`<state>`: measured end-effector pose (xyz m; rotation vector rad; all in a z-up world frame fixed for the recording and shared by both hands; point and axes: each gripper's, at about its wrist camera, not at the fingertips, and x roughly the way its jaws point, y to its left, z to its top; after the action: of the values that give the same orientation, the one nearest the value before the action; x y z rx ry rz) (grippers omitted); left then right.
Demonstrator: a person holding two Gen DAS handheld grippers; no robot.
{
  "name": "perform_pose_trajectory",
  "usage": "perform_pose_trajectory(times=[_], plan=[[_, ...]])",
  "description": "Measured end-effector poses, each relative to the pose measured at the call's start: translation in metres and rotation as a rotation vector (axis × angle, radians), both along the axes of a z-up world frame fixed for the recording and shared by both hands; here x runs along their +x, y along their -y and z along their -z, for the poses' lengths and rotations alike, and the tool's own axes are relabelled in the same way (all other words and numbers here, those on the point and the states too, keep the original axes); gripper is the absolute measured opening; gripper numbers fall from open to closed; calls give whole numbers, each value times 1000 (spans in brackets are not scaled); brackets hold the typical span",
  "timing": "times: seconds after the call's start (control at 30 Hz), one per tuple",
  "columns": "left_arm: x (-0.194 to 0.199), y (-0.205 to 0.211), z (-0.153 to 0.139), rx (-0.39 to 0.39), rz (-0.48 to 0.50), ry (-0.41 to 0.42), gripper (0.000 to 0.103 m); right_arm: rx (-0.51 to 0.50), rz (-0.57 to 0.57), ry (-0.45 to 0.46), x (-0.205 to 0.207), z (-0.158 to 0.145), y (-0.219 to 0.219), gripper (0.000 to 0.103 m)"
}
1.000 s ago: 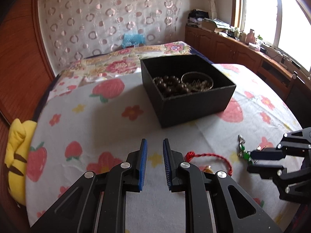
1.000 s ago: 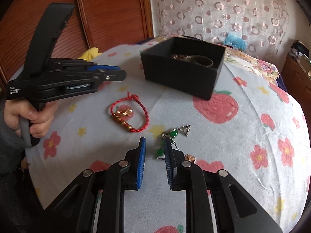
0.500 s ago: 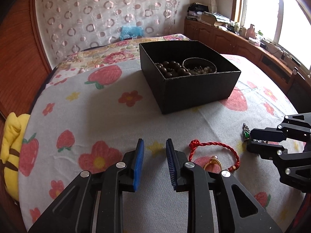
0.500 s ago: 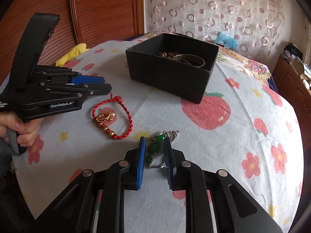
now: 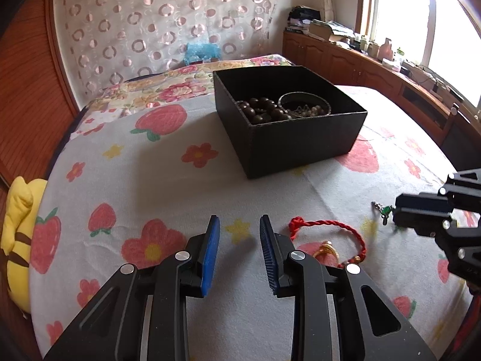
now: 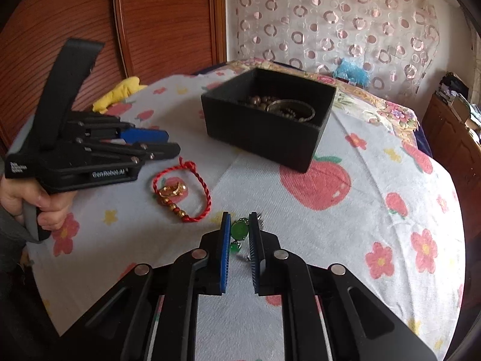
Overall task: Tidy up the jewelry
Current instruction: 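Grasp the red string bracelet with the left tool while the right grasps the green pendant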
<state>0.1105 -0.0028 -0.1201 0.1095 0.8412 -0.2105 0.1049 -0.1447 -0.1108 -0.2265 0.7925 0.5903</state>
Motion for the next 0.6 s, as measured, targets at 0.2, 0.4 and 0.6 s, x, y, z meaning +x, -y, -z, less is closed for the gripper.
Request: perform_pose_trajectory(times=[0.2,0.4,0.6], plan=[[0,9,-5,-7,38,-3,26,15,15,23,1,-12,6,13],[2,18,-1,-12,75,-28,26,22,25,31,1,-15,10,13],[0,22,-5,-24,90,-18,26,26,29,43,-1,-18,14,13]])
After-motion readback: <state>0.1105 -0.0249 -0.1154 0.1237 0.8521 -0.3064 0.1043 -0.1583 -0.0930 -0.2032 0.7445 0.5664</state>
